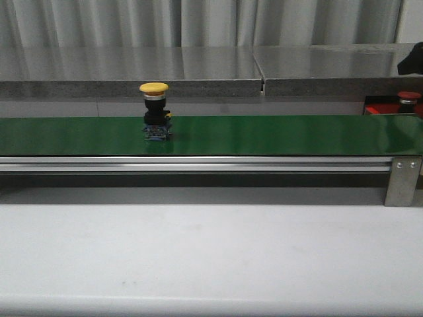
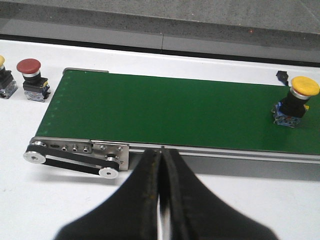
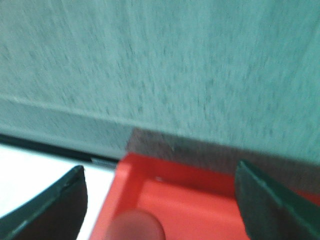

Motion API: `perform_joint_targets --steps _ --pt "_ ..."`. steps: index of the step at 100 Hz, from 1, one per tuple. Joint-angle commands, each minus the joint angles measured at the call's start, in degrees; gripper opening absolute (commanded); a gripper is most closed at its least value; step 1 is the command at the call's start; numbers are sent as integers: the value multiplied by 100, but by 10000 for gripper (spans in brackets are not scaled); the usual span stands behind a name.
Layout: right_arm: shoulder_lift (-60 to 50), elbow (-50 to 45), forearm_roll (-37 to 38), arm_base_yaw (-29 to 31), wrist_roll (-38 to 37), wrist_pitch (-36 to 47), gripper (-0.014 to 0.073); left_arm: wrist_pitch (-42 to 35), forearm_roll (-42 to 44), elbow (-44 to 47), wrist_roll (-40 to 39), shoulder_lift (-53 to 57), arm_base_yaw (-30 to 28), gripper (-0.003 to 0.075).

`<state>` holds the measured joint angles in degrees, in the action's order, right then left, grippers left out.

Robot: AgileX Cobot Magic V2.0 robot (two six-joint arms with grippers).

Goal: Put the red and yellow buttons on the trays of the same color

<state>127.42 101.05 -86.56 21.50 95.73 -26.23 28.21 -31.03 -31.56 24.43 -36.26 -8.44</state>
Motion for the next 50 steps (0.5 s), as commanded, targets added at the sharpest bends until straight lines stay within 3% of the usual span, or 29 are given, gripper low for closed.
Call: perform_joint_targets --steps 1,19,38,50 --pt "-676 190 -139 37 43 -481 598 -343 -161 -157 7 11 33 -20" --pt "-1173 190 626 10 -395 -1685 593 -343 -161 -157 7 11 33 -20" --pt "-1664 190 2073 -83 -1229 -2507 593 -343 -161 -157 7 11 33 -20" --pt "-1845 184 2428 -144 -1429 -3524 593 -343 -161 -157 7 11 33 -20"
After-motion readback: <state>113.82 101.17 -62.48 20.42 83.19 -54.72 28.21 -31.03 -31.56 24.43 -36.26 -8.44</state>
